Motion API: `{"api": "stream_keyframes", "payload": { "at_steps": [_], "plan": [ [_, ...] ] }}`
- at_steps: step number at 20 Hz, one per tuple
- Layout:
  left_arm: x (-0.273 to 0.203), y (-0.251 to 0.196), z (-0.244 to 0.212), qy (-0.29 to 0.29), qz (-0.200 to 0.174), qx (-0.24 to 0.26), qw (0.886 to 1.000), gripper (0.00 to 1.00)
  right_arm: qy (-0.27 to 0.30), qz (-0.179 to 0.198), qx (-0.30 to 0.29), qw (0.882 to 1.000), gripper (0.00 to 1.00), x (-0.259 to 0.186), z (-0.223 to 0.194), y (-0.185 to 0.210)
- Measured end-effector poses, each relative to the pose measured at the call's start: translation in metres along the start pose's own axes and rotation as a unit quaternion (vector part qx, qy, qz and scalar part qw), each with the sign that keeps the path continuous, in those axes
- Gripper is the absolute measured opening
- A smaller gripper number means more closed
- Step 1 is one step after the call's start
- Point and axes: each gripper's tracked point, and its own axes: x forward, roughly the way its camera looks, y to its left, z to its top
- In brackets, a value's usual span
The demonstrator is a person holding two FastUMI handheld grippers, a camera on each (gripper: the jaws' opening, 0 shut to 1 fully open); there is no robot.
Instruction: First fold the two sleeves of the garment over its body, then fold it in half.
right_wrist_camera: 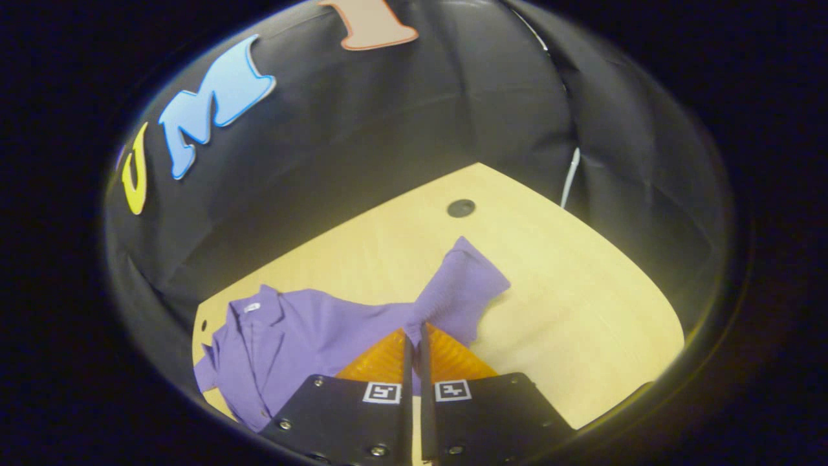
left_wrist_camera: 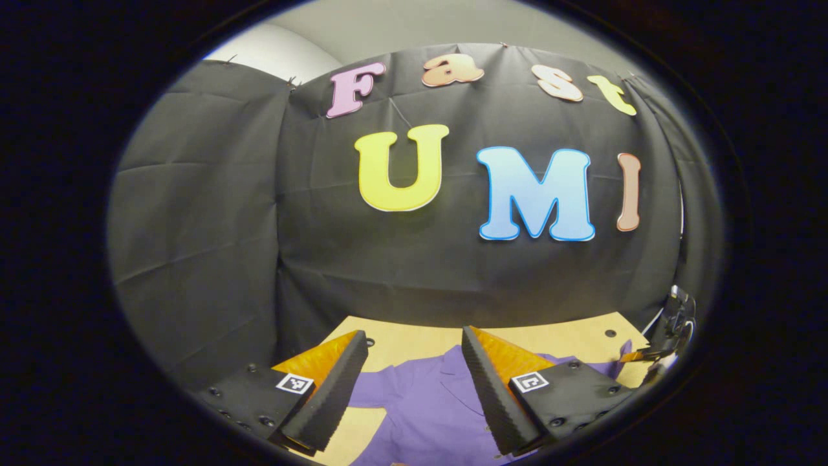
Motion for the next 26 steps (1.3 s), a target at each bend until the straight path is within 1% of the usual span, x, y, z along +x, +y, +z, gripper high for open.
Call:
{"api": "stream_keyframes", "payload": {
  "at_steps": [4, 9, 12, 18, 21, 26],
  "plan": [
    [0.000, 0.021, -0.007, 0.005, -0.001, 0.003, 1.000, 0.93, -0.017, 0.060, -0.032, 0.998, 0.05, -0.011, 0.010, 0.079],
    [0.004, 0.050, -0.006, 0.002, -0.004, 0.010, 1.000, 0.93, -0.034, 0.118, -0.057, 0.991, 0.05, -0.027, 0.014, 0.175],
    [0.006, 0.070, -0.008, 0.004, -0.006, 0.011, 1.000, 0.94, -0.039, 0.145, -0.069, 0.986, 0.05, -0.032, 0.007, 0.223],
    [0.012, 0.121, -0.013, 0.007, -0.002, 0.010, 1.000, 0.94, -0.029, 0.191, -0.094, 0.977, 0.05, -0.046, -0.028, 0.308],
    [0.013, 0.151, -0.015, 0.007, 0.005, 0.015, 1.000, 0.93, -0.018, 0.208, -0.113, 0.971, 0.05, -0.047, -0.054, 0.347],
    [0.006, 0.195, -0.016, 0.006, 0.022, 0.021, 1.000, 0.94, 0.005, 0.229, -0.142, 0.963, 0.05, -0.049, -0.096, 0.400]
  ]
}}
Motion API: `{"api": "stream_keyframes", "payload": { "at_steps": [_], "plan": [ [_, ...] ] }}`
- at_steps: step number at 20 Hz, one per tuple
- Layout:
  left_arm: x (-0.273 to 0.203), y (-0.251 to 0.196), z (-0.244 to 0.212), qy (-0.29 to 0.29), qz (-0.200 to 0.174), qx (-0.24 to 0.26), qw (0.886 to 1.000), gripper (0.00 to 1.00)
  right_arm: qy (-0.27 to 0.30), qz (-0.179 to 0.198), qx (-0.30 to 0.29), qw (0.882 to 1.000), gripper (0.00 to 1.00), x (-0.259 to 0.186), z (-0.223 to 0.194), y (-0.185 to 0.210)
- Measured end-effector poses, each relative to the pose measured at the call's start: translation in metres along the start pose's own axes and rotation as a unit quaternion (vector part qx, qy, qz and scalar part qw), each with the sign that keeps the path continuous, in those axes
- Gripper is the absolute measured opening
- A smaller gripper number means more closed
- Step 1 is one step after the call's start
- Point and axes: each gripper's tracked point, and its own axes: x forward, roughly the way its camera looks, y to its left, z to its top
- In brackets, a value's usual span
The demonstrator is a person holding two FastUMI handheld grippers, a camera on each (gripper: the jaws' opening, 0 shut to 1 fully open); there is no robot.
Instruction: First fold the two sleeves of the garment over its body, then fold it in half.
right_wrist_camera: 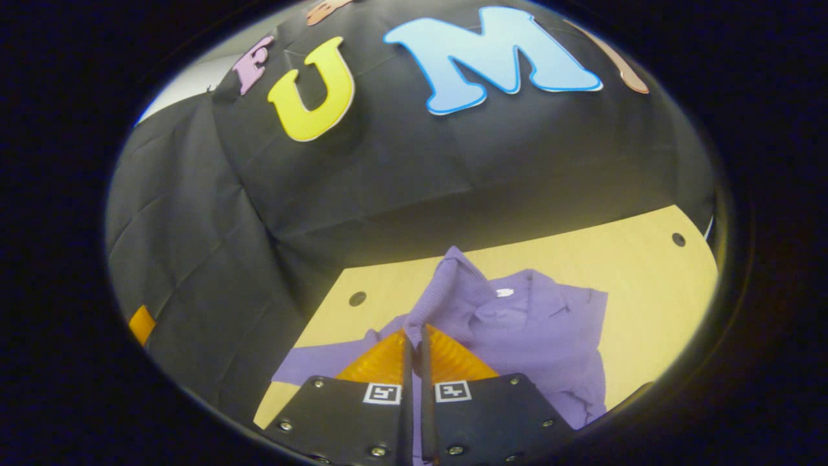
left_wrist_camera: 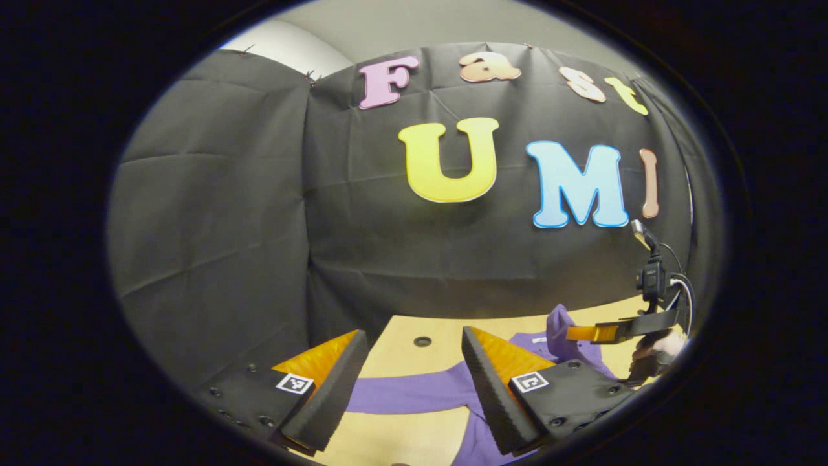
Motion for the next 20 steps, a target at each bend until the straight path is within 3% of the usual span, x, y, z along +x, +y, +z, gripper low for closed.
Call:
{"api": "stream_keyframes", "payload": {
  "at_steps": [8, 10, 12, 20],
  "plan": [
    [-0.011, 0.066, -0.026, 0.014, 0.041, -0.018, 0.999, 0.93, 0.034, 0.022, -0.053, 0.998, 0.05, 0.017, -0.040, 0.061],
    [-0.012, 0.075, -0.034, 0.018, 0.048, -0.023, 0.998, 0.93, 0.041, 0.030, -0.064, 0.997, 0.15, 0.015, -0.044, 0.073],
    [-0.011, 0.084, -0.043, 0.025, 0.053, -0.028, 0.998, 0.94, 0.037, 0.038, -0.067, 0.996, 0.14, 0.014, -0.044, 0.083],
    [0.021, 0.100, -0.080, 0.042, 0.051, -0.049, 0.997, 0.94, 0.036, 0.038, -0.072, 0.996, 0.14, 0.010, -0.041, 0.091]
  ]
}}
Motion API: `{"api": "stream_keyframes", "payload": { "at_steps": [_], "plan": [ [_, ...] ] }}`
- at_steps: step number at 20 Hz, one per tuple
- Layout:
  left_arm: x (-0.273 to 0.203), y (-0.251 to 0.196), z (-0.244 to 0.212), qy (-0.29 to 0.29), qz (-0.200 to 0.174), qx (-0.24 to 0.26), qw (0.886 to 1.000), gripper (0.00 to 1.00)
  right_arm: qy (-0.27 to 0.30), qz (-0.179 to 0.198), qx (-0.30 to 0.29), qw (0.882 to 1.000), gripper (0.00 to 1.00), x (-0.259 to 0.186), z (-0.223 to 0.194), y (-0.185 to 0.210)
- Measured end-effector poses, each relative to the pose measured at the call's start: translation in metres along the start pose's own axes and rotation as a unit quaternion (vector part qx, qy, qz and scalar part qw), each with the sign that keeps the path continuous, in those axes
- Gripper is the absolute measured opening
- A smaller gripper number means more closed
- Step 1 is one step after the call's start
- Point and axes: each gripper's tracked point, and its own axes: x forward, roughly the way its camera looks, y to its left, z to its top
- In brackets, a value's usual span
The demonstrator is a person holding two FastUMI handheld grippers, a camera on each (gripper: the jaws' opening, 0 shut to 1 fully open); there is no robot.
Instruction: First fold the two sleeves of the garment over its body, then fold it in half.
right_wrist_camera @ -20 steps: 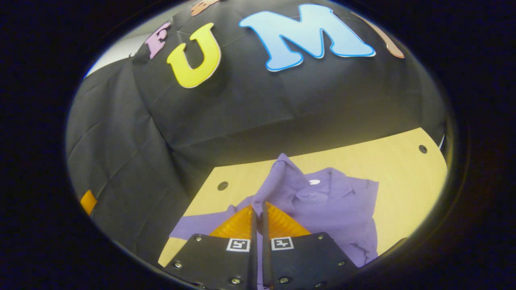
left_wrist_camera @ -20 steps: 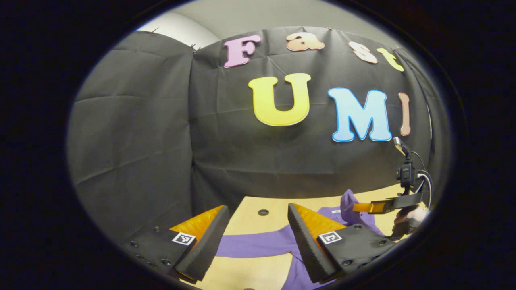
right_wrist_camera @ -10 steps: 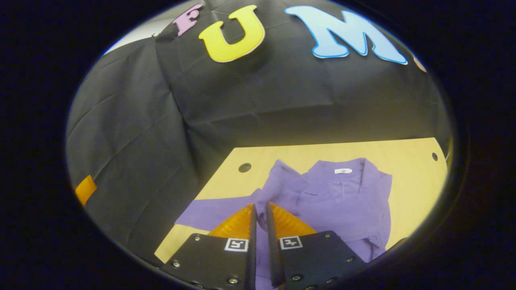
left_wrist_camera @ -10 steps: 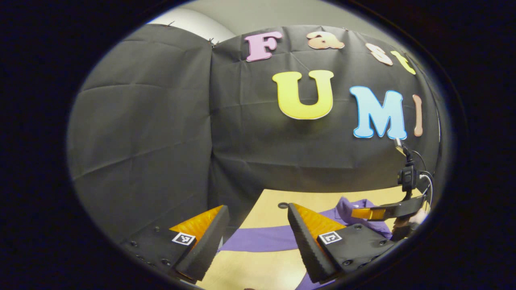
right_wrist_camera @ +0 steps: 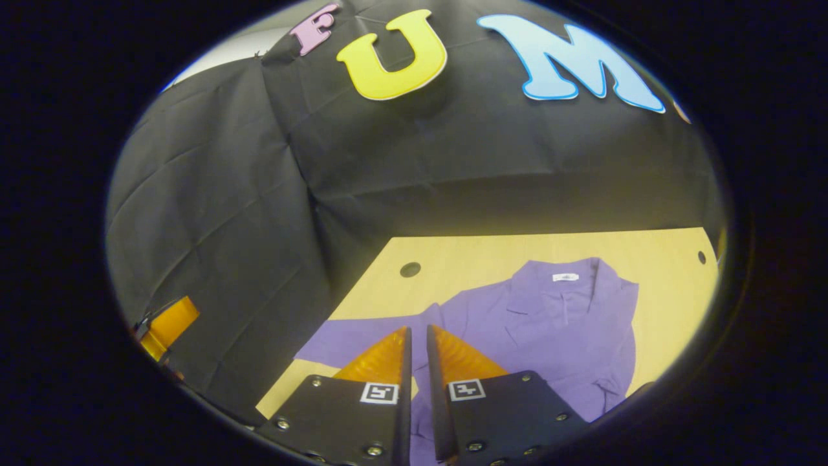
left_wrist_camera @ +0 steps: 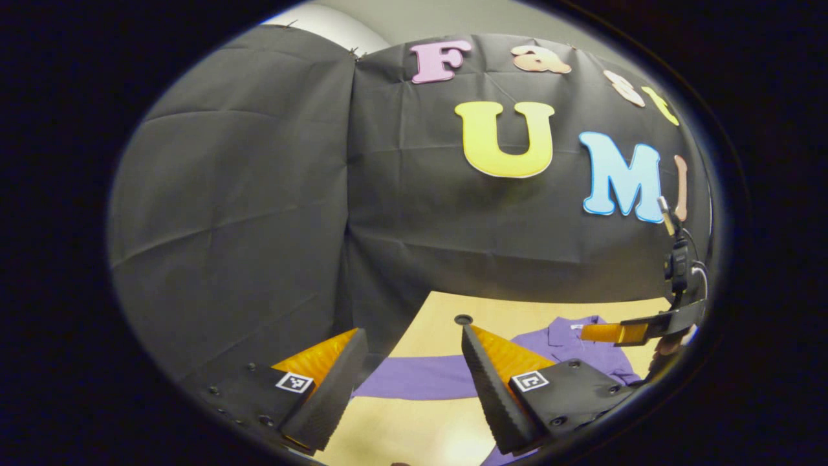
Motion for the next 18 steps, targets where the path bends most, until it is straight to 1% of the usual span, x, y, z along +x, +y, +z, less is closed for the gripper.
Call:
{"api": "stream_keyframes", "payload": {
  "at_steps": [3, 7, 11, 17, 18],
  "plan": [
    [0.024, 0.000, -0.017, 0.013, -0.009, 0.001, 1.000, 0.94, 0.000, -0.007, -0.011, 1.000, 0.14, -0.005, 0.002, -0.001],
    [0.061, 0.004, -0.049, 0.042, -0.015, 0.007, 0.999, 0.94, -0.003, -0.015, -0.008, 1.000, 0.14, -0.021, -0.002, -0.010],
    [0.101, 0.007, -0.100, 0.085, -0.017, 0.022, 0.996, 0.94, -0.001, -0.026, -0.003, 1.000, 0.14, -0.030, 0.001, -0.021],
    [0.148, 0.024, -0.176, 0.157, -0.003, 0.009, 0.988, 0.94, 0.010, -0.052, 0.012, 0.999, 0.14, -0.041, -0.009, -0.046],
    [0.154, 0.026, -0.186, 0.167, -0.001, 0.009, 0.986, 0.95, 0.013, -0.058, 0.013, 0.998, 0.14, -0.043, -0.010, -0.052]
  ]
}}
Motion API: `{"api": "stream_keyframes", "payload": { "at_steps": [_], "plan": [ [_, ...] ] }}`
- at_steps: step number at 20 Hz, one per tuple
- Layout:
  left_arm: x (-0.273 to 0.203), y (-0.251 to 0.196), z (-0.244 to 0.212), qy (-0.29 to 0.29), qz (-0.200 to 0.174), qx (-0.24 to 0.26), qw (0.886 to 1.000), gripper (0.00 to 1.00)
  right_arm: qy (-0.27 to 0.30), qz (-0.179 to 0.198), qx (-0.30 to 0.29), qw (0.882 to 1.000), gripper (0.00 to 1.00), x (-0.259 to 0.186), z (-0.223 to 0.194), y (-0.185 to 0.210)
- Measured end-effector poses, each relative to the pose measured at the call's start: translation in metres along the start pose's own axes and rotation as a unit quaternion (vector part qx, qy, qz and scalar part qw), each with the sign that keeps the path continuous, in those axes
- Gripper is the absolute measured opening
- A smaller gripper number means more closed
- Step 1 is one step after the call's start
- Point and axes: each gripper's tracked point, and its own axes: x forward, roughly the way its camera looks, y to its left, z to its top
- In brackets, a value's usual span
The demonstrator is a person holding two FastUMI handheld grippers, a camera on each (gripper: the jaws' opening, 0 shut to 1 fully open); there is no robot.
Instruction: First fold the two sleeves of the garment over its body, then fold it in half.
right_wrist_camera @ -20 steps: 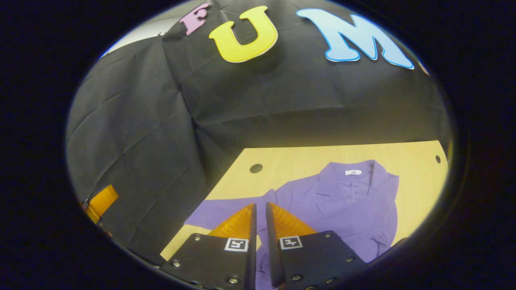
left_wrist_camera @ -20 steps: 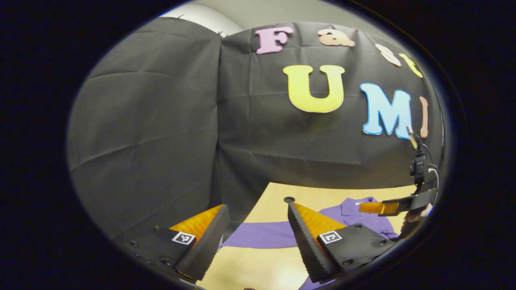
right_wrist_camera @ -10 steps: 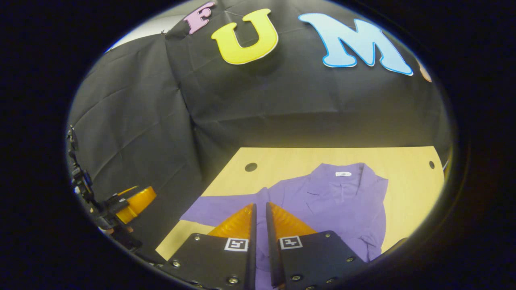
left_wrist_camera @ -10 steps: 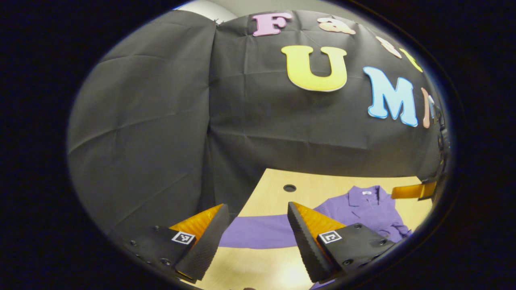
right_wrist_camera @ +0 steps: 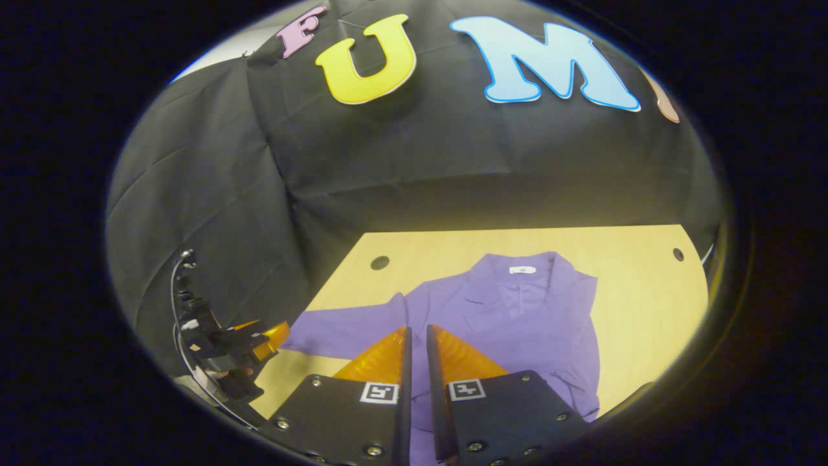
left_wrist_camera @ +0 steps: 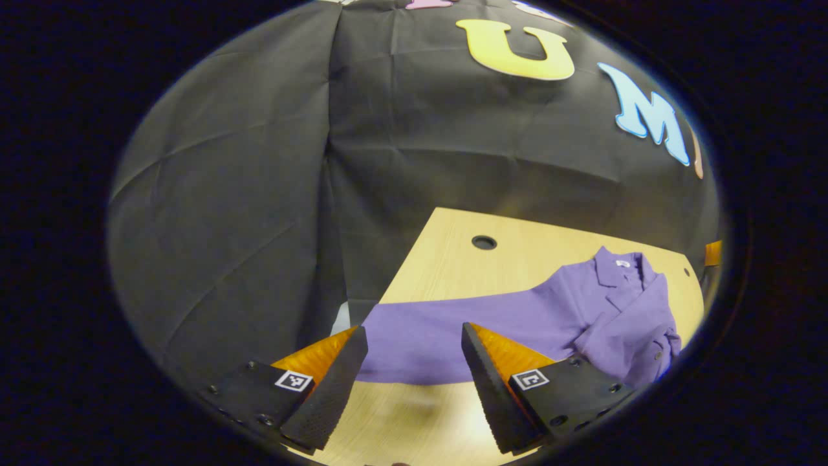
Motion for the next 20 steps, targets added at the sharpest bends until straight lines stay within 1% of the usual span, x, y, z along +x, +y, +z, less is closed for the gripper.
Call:
{"api": "stream_keyframes", "payload": {
  "at_steps": [2, 4, 8, 11, 12, 15, 16, 18, 19, 20],
  "plan": [
    [0.016, 0.007, -0.014, 0.021, 0.008, 0.000, 1.000, 0.99, 0.005, -0.010, 0.004, 1.000, 0.14, -0.003, -0.005, -0.010],
    [0.030, 0.011, -0.030, 0.043, 0.016, 0.000, 0.999, 0.94, 0.008, -0.018, 0.011, 1.000, 0.14, -0.007, -0.007, -0.020],
    [0.046, 0.016, -0.059, 0.081, 0.027, -0.007, 0.996, 0.94, 0.017, -0.035, 0.022, 0.999, 0.14, -0.013, -0.018, -0.037],
    [0.051, 0.015, -0.079, 0.108, 0.028, -0.007, 0.994, 0.94, 0.021, -0.042, 0.032, 0.998, 0.15, -0.018, -0.025, -0.047],
    [0.051, 0.012, -0.078, 0.101, 0.026, -0.010, 0.994, 0.99, 0.022, -0.044, 0.035, 0.998, 0.14, -0.019, -0.025, -0.050],
    [0.052, 0.015, -0.076, 0.103, 0.024, -0.010, 0.994, 0.99, 0.022, -0.048, 0.047, 0.998, 0.14, -0.022, -0.027, -0.058],
    [0.052, 0.014, -0.077, 0.102, 0.022, -0.007, 0.995, 0.95, 0.023, -0.049, 0.051, 0.997, 0.14, -0.023, -0.027, -0.060],
    [0.052, 0.014, -0.076, 0.107, 0.020, 0.002, 0.994, 0.97, 0.024, -0.049, 0.058, 0.997, 0.14, -0.024, -0.028, -0.062],
    [0.054, 0.009, -0.073, 0.106, 0.014, 0.001, 0.994, 0.97, 0.025, -0.050, 0.059, 0.997, 0.14, -0.025, -0.030, -0.064],
    [0.052, 0.008, -0.076, 0.106, 0.015, -0.001, 0.994, 0.92, 0.026, -0.050, 0.058, 0.997, 0.14, -0.026, -0.030, -0.064]
  ]
}}
